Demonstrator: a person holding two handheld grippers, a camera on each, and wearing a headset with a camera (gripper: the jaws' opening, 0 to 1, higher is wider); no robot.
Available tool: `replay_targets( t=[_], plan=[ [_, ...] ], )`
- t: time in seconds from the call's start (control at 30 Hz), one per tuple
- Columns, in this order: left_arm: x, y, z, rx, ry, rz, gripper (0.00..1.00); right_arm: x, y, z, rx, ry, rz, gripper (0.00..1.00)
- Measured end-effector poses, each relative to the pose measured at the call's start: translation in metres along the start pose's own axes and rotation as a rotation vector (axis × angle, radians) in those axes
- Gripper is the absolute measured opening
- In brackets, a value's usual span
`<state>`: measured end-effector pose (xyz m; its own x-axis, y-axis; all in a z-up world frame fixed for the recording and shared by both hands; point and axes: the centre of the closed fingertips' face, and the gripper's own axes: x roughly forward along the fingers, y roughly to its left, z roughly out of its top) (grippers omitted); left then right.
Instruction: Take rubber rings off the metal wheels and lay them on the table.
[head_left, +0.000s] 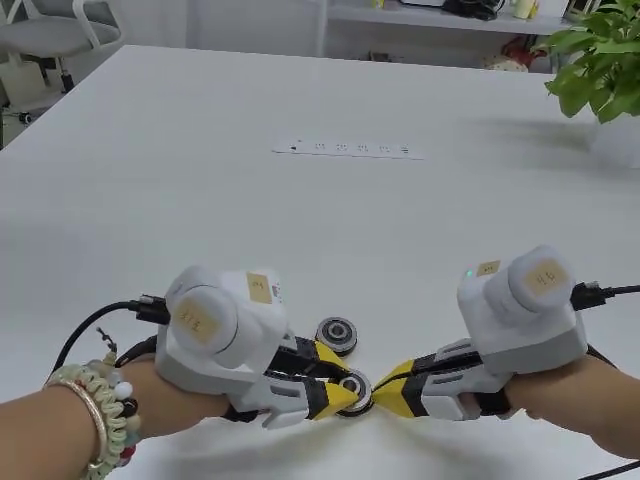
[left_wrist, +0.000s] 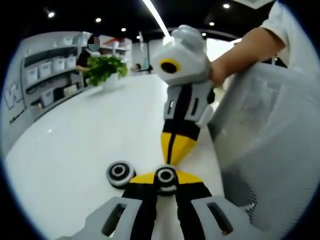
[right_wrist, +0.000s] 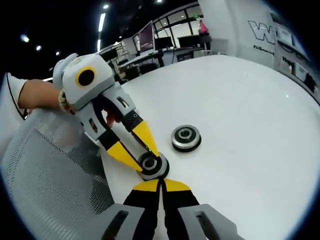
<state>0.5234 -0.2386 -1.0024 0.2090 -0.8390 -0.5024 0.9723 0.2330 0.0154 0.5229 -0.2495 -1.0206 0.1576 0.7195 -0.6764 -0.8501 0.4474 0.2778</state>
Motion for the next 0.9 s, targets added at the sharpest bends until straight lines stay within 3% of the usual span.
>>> replay_targets(
  t=[0.2, 0.3, 0.5, 0.73, 0.9],
  plan=[
    [-0.0001, 0.0001, 0.0001, -0.004, -0.004, -0.002, 0.15, -0.0028, -0.0007, 0.0020, 0.093, -0.024, 0.021, 0.00],
    [-0.0001, -0.0007, -0.0002, 0.022, -0.002, -0.005, 0.15, -0.0033, 0.0010, 0.0014, 0.174, -0.033, 0.045, 0.00],
    [-0.0002, -0.0015, -0.0004, 0.033, -0.008, -0.006, 0.14, -0.0047, 0.0008, 0.0017, 0.250, -0.051, 0.068, 0.00],
    [-0.0015, -0.0008, -0.0007, 0.005, -0.067, -0.012, 0.14, -0.0071, 0.0015, 0.0064, 0.311, -0.081, 0.087, 0.00],
    [-0.0014, -0.0008, -0.0005, -0.019, -0.085, -0.011, 0.14, -0.0066, 0.0016, 0.0077, 0.365, -0.090, 0.100, 0.00]
  ],
)
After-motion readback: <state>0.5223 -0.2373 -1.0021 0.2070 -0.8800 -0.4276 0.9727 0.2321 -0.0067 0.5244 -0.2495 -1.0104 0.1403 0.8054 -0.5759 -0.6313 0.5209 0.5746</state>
